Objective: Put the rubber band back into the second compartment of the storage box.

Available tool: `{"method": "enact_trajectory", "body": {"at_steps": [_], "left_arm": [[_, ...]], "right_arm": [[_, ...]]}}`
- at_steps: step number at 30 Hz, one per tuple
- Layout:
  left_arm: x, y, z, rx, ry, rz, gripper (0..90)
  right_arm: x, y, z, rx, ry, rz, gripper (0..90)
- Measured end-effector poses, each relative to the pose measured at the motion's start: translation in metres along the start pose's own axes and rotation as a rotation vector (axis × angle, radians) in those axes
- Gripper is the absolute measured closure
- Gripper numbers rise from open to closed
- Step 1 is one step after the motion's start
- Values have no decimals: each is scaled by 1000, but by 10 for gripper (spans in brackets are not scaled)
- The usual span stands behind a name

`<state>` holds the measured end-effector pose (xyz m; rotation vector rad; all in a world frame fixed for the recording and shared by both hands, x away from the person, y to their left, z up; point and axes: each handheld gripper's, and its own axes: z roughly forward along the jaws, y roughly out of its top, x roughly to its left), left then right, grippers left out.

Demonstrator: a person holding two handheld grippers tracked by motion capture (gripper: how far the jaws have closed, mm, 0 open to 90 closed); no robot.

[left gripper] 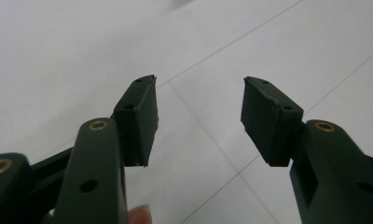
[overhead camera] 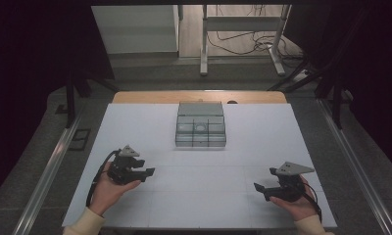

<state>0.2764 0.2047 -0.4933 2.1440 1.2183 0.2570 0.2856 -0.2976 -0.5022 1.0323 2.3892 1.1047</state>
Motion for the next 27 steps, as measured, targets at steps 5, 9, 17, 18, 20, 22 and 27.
{"method": "enact_trajectory", "body": {"at_steps": [5,9,17,18,20,22,27], "left_arm": [[3,-19,-1,-53,12,-26,453],[5,-28,-5,-71,32,-44,452],[7,-37,-8,-68,46,-66,449],[7,-37,-8,-66,48,-67,449],[8,-37,-8,-64,49,-67,449],[8,-37,-7,-61,49,-65,449],[6,-37,-5,-57,49,-56,441]], "right_arm": [[0,2,1,-1,-3,-5,153],[-1,2,1,-4,0,-4,153],[-5,3,3,-14,4,3,152],[-6,4,3,-14,4,1,151],[-6,4,3,-20,6,1,151],[-6,4,3,-23,8,2,151],[-6,4,1,-27,15,2,150]]}}
